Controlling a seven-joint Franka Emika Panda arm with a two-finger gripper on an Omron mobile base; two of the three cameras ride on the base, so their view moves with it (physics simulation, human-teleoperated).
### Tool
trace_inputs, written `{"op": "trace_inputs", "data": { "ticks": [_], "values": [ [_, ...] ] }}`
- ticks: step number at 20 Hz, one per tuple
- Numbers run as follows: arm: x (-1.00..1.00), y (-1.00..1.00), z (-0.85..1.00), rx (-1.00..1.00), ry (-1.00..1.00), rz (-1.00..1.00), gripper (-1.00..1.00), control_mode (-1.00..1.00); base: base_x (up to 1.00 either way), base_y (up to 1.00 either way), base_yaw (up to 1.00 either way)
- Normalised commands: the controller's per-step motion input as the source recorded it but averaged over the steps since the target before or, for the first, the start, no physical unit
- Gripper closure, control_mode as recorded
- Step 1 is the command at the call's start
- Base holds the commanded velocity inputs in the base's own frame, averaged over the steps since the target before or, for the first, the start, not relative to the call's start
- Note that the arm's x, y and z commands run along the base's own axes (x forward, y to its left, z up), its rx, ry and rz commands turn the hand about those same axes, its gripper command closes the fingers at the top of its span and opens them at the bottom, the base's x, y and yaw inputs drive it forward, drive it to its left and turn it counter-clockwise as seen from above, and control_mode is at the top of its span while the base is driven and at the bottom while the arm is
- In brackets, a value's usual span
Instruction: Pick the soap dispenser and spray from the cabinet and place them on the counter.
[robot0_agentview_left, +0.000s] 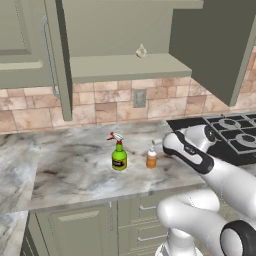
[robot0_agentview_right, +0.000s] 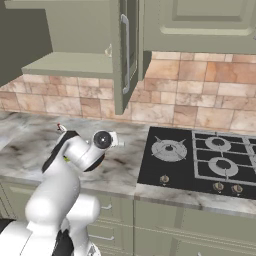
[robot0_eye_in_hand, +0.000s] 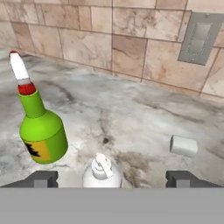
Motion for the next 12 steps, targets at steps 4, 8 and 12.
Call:
{"op": "trace_inputs", "data": {
  "ticks": [4,8,12],
  "values": [
    [-0.27,-0.02,-0.11,-0.04,0.05,-0.02,-1.00,-1.00,0.00,0.00,0.00],
    [-0.59,-0.01,-0.15,-0.04,0.05,-0.02,-1.00,-1.00,0.00,0.00,0.00],
    [-0.97,0.03,-0.21,-0.03,-0.07,0.00,-1.00,-1.00,0.00,0.00,0.00]
  ]
}}
